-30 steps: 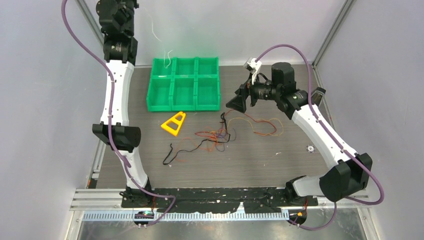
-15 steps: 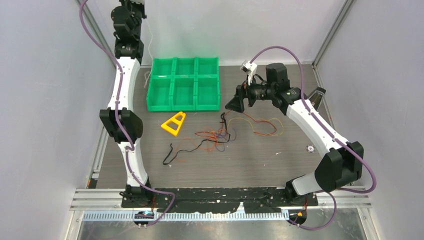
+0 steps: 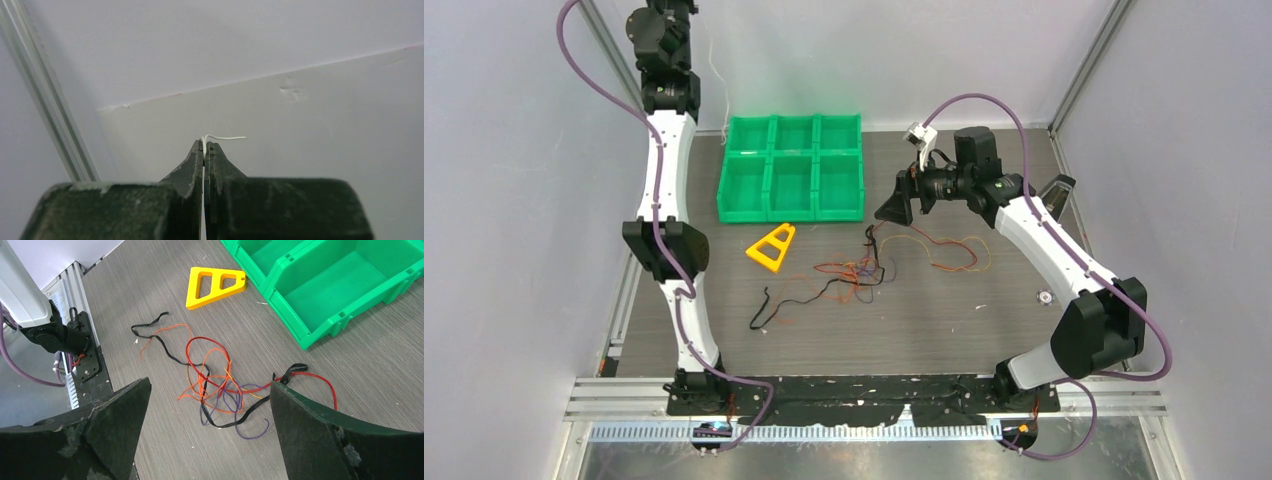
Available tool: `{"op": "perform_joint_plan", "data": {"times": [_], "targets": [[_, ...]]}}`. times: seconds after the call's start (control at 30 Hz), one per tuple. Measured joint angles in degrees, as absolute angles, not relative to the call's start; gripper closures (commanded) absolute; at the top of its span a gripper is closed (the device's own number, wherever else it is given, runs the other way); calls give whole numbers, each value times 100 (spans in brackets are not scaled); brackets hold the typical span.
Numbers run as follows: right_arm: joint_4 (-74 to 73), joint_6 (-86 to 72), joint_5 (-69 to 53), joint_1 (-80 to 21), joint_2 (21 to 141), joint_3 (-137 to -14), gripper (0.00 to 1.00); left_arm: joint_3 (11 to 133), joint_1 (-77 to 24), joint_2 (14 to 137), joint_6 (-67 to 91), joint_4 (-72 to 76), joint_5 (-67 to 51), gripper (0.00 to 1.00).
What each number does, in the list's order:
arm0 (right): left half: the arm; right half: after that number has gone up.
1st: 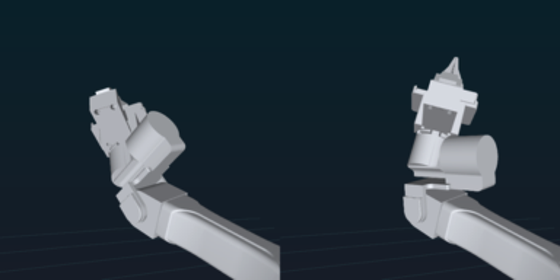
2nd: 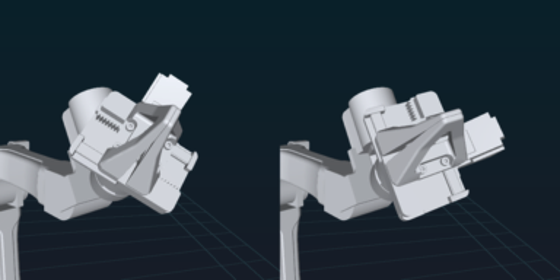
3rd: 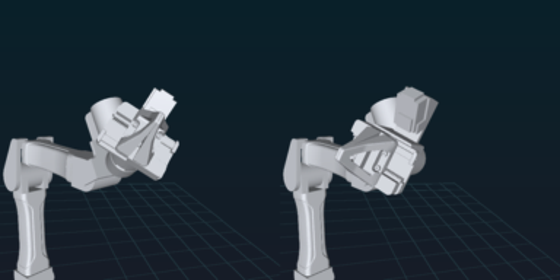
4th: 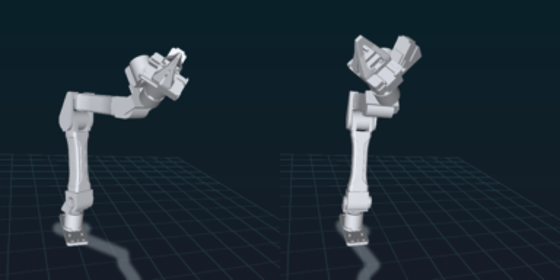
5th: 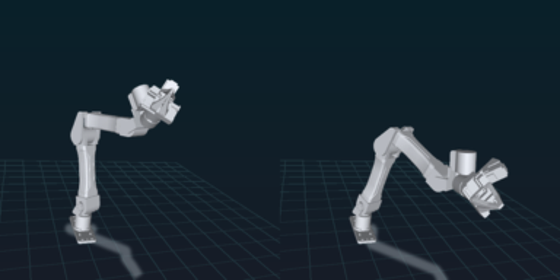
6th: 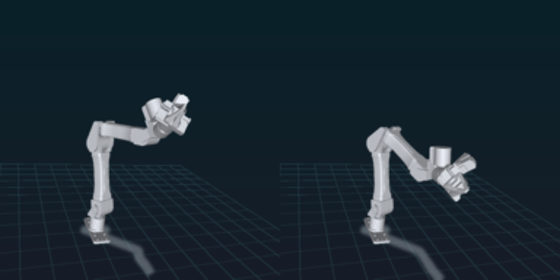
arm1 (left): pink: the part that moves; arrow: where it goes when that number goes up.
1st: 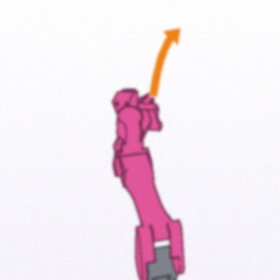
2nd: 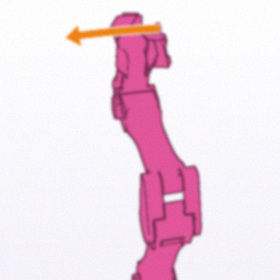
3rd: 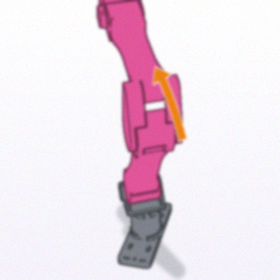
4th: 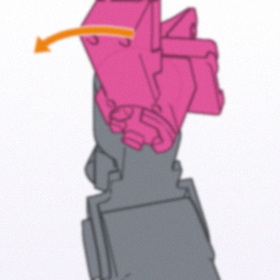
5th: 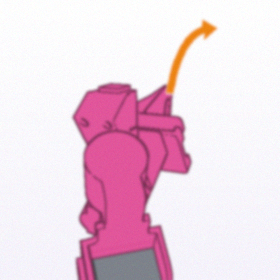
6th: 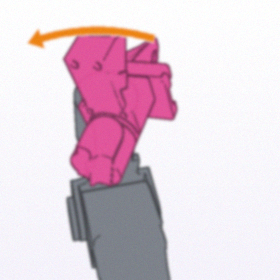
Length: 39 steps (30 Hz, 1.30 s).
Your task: Untangle the cables
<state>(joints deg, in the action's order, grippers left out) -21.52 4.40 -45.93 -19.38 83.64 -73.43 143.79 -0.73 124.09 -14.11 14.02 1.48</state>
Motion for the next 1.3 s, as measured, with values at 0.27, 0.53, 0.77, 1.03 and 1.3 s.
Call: {"op": "perform_joint_plan", "data": {"times": [0.27,0.53,0.77,1.03,1.3], "targets": [[-2110,373,-4705,-1935,8374,-7343,5,14355,-73,12280,-1514,1909,220,100],[-2086,292,-4733,-1935,8468,-7343,5,14381,-73,12274,-1341,1997,255,100],[-2025,200,-4779,-1935,8523,-7343,5,13356,-80,11760,-904,2102,-73,100],[-1970,137,-4797,-1927,8523,-7317,5,11397,-64,10844,-727,2036,-427,100],[-1903,8,-4860,-1927,8300,-7019,5,8433,-62,8567,-484,1498,-1090,100]]}}
